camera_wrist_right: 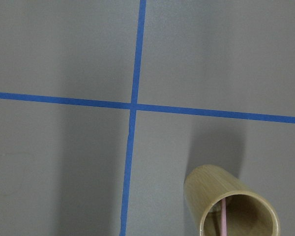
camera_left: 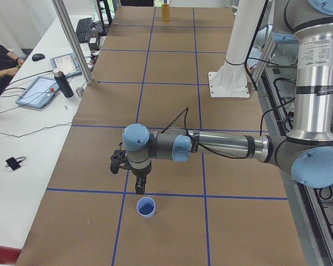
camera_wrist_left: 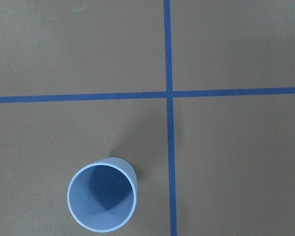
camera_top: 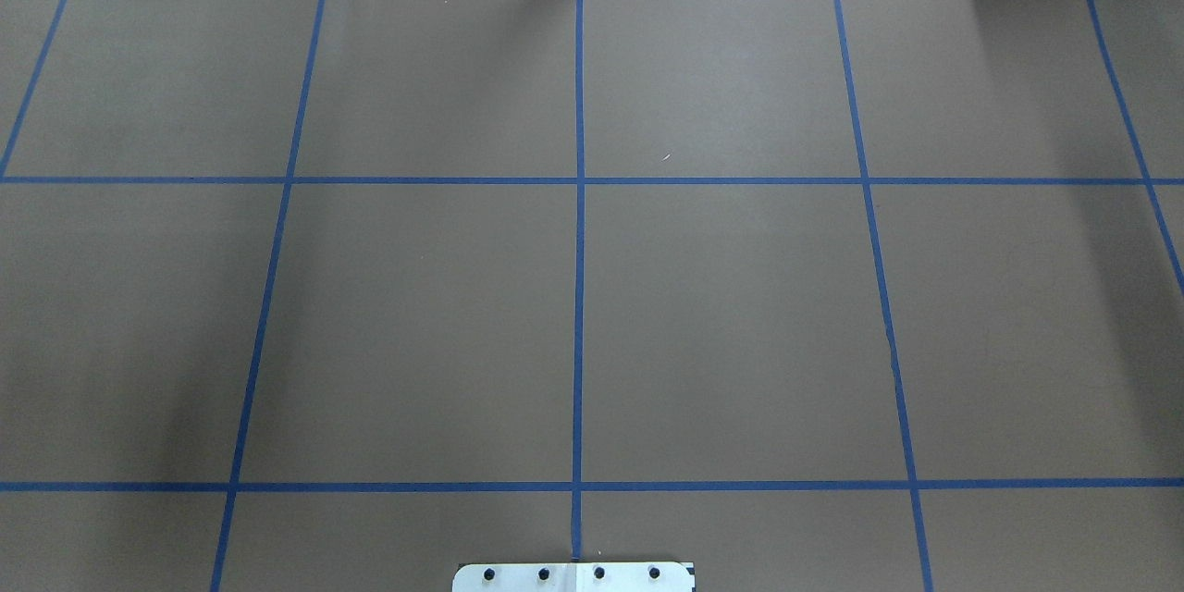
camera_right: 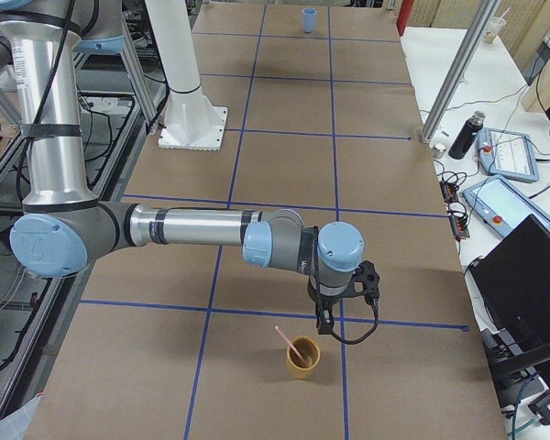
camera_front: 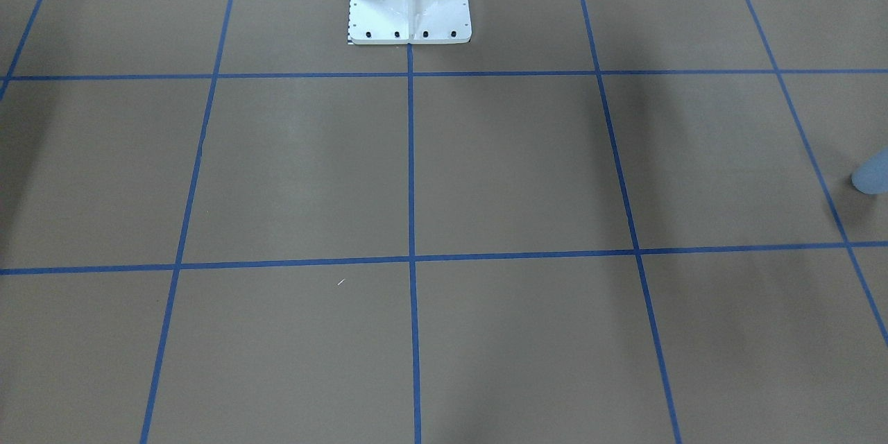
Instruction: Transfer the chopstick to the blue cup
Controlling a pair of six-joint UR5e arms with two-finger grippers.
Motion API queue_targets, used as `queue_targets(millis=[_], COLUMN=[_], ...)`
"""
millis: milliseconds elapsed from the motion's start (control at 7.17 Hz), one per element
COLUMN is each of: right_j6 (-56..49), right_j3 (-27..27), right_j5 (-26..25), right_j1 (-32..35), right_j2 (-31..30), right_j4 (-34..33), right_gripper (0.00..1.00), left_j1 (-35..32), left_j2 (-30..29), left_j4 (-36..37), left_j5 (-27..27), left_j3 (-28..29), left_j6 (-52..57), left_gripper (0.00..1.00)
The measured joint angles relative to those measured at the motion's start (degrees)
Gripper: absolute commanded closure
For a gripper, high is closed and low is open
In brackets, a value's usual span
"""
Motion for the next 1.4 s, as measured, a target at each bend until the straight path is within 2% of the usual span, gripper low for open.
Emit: queue_targets(millis=[1395], right_j6=[0.1], right_j3=[1.5], right_j5=[0.6], right_j1=[0.0], right_j2=[-0.7], right_j4=[0.3], right_gripper=[0.0], left_j1=[0.1], left_j2=[0.5], left_j4=[-2.1], left_j5=[-0.2], left_j3=[1.0], left_j6=[0.3], left_gripper=[0.02])
